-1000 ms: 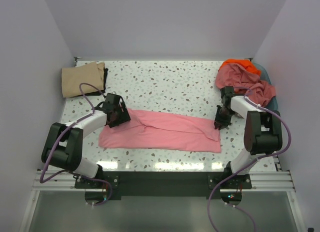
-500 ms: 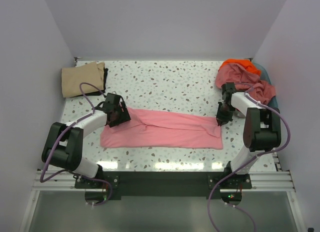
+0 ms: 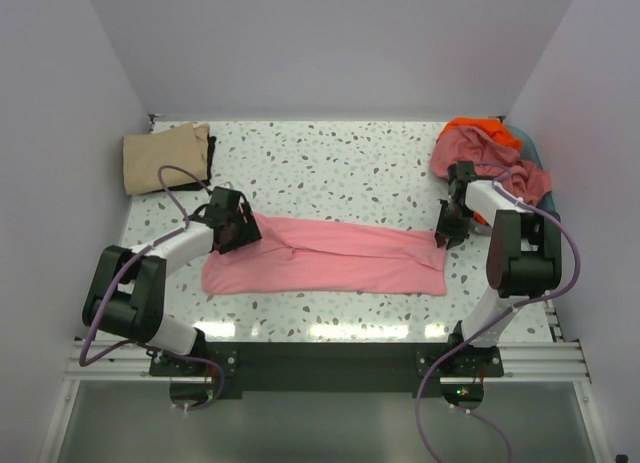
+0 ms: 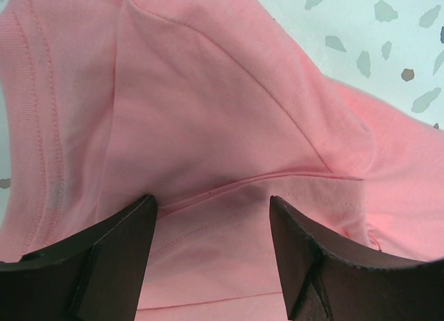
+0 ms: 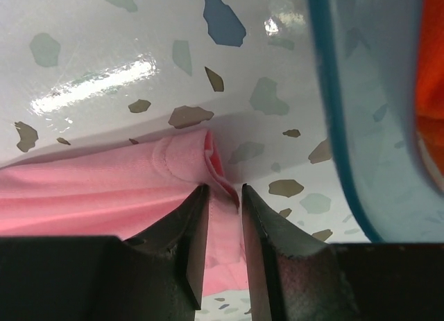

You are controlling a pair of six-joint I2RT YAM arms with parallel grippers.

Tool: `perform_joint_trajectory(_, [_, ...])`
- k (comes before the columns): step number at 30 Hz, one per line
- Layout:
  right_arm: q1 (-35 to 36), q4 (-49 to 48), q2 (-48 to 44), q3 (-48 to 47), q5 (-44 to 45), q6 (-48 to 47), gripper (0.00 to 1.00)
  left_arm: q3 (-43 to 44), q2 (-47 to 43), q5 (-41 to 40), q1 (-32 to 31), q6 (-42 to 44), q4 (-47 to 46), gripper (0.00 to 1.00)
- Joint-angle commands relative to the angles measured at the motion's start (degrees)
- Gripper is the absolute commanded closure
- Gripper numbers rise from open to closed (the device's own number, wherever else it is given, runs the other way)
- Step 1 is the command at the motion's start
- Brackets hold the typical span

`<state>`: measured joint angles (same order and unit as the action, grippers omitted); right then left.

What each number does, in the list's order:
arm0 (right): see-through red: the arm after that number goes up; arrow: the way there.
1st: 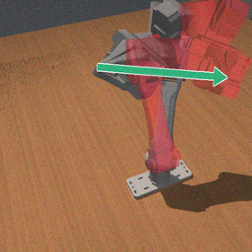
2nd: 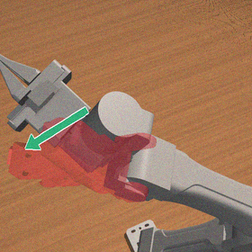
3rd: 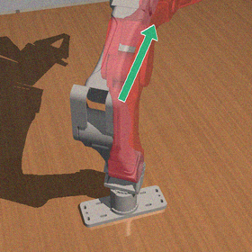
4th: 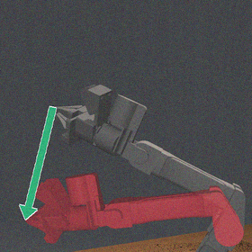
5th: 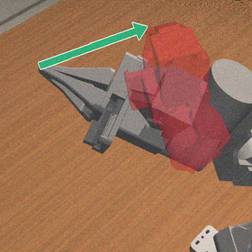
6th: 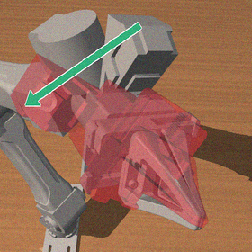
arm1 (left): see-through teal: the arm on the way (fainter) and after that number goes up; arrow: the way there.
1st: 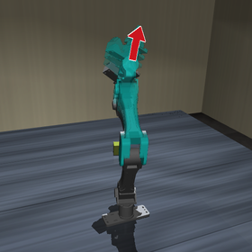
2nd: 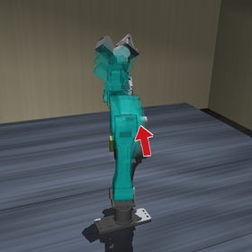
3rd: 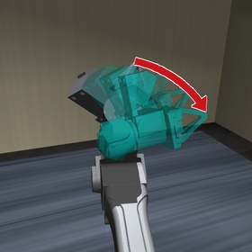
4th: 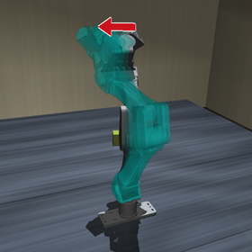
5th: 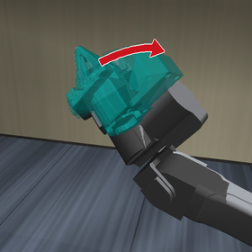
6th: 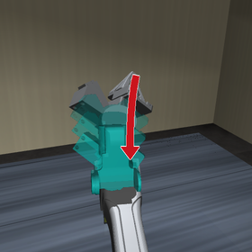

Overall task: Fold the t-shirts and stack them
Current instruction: Fold the tshirt

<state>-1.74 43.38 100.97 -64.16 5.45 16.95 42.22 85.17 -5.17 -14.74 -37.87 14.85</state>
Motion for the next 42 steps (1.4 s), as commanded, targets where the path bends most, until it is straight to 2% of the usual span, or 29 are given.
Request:
perform_joint_trajectory(1, [-0.5, 1.4, -1.8, -0.4, 2.1, -0.7, 0.7, -2.7, 1.1, -2.3, 0.6, 1.5, 2.1, 0.28])
perform_joint_trajectory(6, [-0.5, 1.6, -2.9, 0.3, 1.5, -0.8, 0.7, -2.9, 1.0, -2.3, 0.5, 1.4, 1.8, 0.28])
perform_joint_trajectory(10, [-0.4, 1.4, -2.4, 0.5, 0.6, -0.9, 0.85, -3.0, 1.1, -2.2, 0.6, 1.5, 1.7, 0.28])
perform_joint_trajectory(13, [-0.5, 1.6, -2.6, -0.3, 1.0, -1.1, 0.92, -3.0, 0.8, -2.5, 0.6, 1.6, 1.8, 0.28])
perform_joint_trajectory(21, [-0.5, 4.2, -2.5, -3.6, 3.4, -2.9, 0.93, -2.0, 0.5, -3.3, 0.6, 2.6, 2.6, 0.28])
perform_joint_trajectory(24, [-0.5, 5.1, -3.3, -4.7, 3.2, -3.1, 0.92, 0.0, 0.1, -3.3, 0.5, 3.3, 3.6, 0.27])
perform_joint_trajectory(30, [-0.1, 6.5, -7.0, -6.1, -1.0, -4.0, 0.75, 6.3, -4.0, -3.4, 0.6, 4.6, 7.4, 0.17])
perform_joint_trajectory(33, [2.7, 6.4, -8.4, -6.2, -4.3, -4.2, 0.68, 7.4, -6.3, -2.4, 0.6, 6.4, 7.5, 0.15])
perform_joint_trajectory(39, [9.2, 4.7, -7.7, -5.4, -5.4, -0.9, 0.65, 8.8, -3.5, -0.1, -0.5, 11.0, 4.5, 0.14])
perform_joint_trajectory(42, [11.8, 3.4, -6.5, -5.1, -8.2, 0.9, 0.65, 10.9, -0.6, 0.1, -2.9, 11.8, 3.1, 0.13])
